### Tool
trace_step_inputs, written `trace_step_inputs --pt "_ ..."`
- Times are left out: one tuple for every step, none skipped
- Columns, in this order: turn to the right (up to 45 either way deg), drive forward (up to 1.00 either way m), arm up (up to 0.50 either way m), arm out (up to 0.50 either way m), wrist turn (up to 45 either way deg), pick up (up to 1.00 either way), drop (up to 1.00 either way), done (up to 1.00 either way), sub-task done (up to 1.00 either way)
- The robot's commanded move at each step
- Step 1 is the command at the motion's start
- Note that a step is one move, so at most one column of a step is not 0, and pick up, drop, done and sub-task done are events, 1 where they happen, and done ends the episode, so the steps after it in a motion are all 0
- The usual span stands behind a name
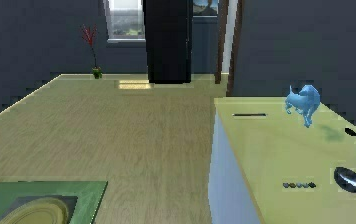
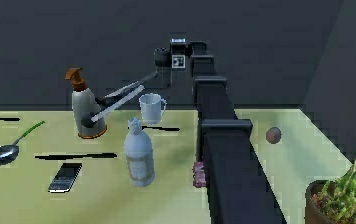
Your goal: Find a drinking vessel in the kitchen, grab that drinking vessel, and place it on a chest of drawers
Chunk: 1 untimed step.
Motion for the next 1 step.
trace_step_inputs --pt "0.0 0.00 0.00 0.00 45.0 0.00 0.00 0.00 0.00"
